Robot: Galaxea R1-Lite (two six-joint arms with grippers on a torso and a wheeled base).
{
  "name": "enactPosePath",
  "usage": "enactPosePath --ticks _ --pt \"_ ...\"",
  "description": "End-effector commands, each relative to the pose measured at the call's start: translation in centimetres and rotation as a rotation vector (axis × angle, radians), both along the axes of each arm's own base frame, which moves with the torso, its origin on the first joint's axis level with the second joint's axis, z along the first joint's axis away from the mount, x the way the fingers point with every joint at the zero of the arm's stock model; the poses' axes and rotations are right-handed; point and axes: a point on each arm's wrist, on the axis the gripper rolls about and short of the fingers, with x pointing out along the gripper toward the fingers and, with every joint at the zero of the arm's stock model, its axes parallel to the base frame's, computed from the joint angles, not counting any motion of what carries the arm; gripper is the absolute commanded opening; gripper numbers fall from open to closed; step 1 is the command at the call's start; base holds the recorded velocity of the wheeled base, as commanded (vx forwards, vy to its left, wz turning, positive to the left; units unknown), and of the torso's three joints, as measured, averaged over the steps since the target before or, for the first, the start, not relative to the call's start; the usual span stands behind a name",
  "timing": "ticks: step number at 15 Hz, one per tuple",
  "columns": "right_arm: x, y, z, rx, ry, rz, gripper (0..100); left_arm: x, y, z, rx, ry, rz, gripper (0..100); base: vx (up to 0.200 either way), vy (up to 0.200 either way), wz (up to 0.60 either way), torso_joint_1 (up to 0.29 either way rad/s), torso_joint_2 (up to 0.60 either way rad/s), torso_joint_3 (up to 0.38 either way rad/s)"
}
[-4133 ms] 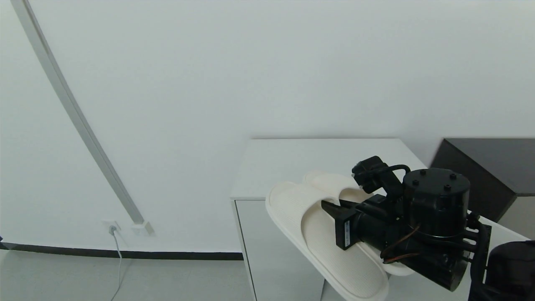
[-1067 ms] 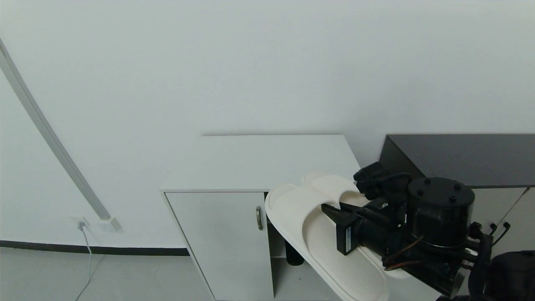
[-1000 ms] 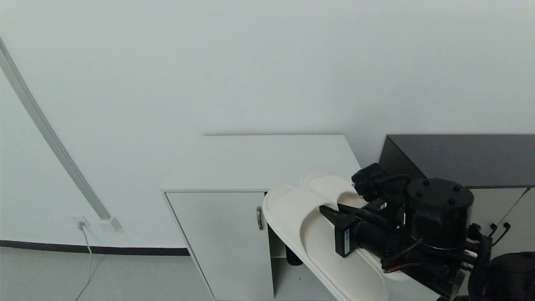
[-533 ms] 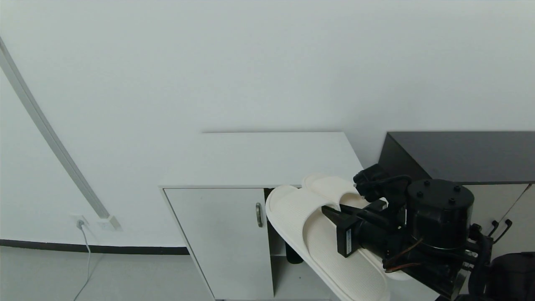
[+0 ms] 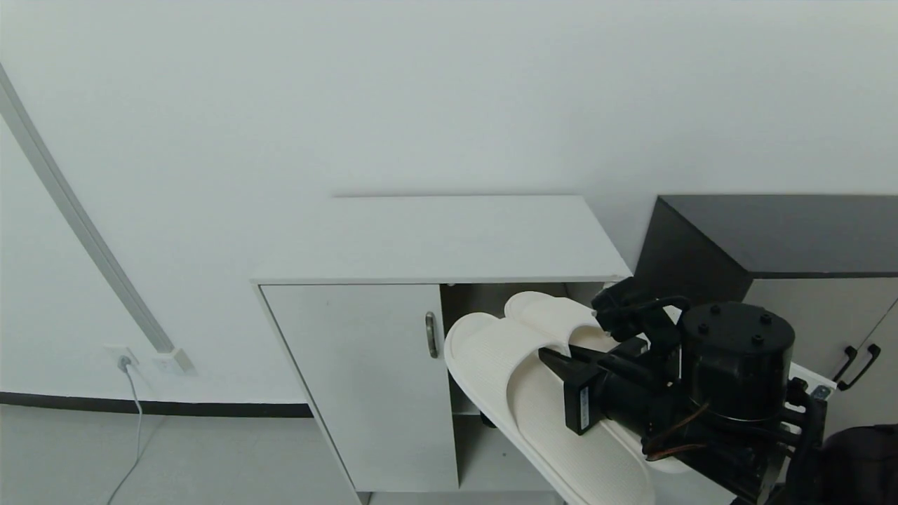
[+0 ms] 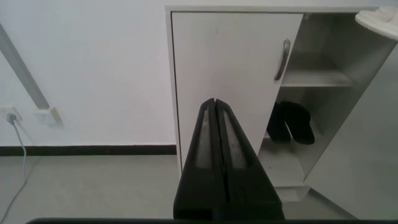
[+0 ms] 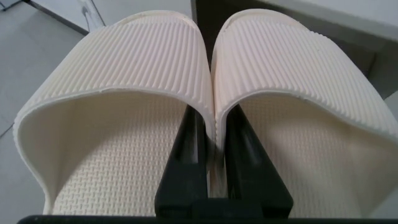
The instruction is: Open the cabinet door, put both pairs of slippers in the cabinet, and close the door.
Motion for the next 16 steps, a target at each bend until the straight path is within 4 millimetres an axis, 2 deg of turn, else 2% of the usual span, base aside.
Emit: enactPosePath --ticks 1,8,16 --pt "-0.01 0.04 -0.10 -0.003 0.002 0.001 0 0.00 0.00 0.00 0.000 0.000 0.000 0 0.000 0.000 0.00 -0.222 0.55 0.320" --pt "-0.04 0.07 -0.10 -0.002 0.002 0.004 0 0.00 0.00 0.00 0.000 0.000 0.000 0 0.000 0.000 0.00 -0.203 0.52 0.321" --pt "-0.17 0.20 -0.18 -0.003 0.005 0.010 0 0.00 0.00 0.00 0.000 0.000 0.000 0 0.000 0.000 0.00 -0.150 0.48 0.323"
